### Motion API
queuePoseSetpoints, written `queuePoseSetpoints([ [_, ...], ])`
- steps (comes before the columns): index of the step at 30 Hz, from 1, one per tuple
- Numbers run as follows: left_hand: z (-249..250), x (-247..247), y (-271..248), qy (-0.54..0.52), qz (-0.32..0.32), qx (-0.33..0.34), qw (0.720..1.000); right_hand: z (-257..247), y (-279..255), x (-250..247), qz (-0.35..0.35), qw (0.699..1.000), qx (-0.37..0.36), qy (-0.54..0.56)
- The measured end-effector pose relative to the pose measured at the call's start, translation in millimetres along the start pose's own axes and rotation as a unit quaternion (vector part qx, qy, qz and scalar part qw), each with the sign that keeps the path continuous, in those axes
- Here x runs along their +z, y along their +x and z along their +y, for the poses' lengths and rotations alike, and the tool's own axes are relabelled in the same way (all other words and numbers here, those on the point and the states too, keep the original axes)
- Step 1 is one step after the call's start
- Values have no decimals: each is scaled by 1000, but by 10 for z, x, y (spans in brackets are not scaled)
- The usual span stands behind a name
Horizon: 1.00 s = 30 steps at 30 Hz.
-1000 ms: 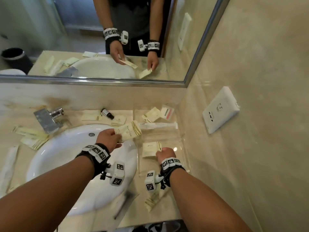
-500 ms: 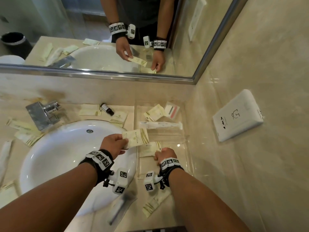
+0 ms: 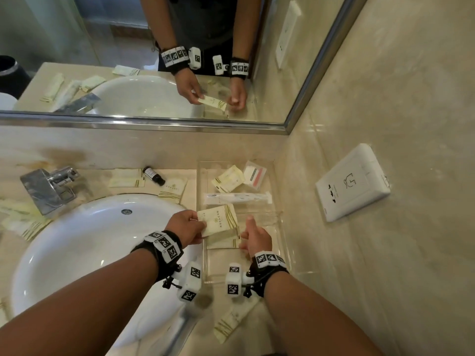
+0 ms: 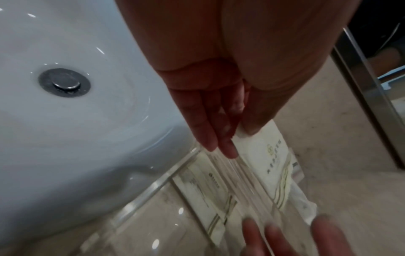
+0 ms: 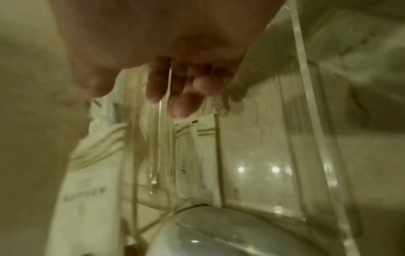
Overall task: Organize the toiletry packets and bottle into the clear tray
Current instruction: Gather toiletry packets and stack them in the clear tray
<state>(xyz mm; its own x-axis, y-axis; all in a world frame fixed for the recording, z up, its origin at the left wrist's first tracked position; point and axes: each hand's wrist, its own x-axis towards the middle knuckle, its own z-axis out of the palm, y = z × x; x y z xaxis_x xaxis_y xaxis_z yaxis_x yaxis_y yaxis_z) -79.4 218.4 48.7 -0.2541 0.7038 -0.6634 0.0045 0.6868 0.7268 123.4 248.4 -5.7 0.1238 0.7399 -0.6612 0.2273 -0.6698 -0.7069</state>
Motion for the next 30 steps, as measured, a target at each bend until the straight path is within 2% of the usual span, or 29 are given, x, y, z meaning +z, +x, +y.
queuePoseSetpoints([
  [2,20,107,20,16,-29,3,999,-51,-43,-35,-70,992,25,105],
  [4,17,233,46,48,-51,13,997,-60,-45,-50,-105,989,19,103],
  [6,-6,352,65,103,-67,38,992,-19,-11,-82,-71,994,12,83],
  [7,-21,388,74,172,-73,68,980,21,21,-119,-39,996,15,76],
  [10,-90,410,70,412,-102,154,892,140,141,-326,65,997,36,19],
  [13,-126,412,52,550,-162,196,796,255,281,-463,85,994,45,-57],
  [16,-106,429,19,608,-206,185,744,403,496,-471,73,991,46,-104],
  [20,-103,425,-9,682,-246,173,666,614,794,-417,74,992,38,-96],
  [24,-142,415,8,684,-250,172,663,362,481,-370,90,987,27,-130],
  [27,-149,397,7,681,-248,173,667,214,204,-338,110,959,-3,-263],
  [30,-155,384,-8,681,-245,173,668,178,40,-321,99,941,-63,-319],
])
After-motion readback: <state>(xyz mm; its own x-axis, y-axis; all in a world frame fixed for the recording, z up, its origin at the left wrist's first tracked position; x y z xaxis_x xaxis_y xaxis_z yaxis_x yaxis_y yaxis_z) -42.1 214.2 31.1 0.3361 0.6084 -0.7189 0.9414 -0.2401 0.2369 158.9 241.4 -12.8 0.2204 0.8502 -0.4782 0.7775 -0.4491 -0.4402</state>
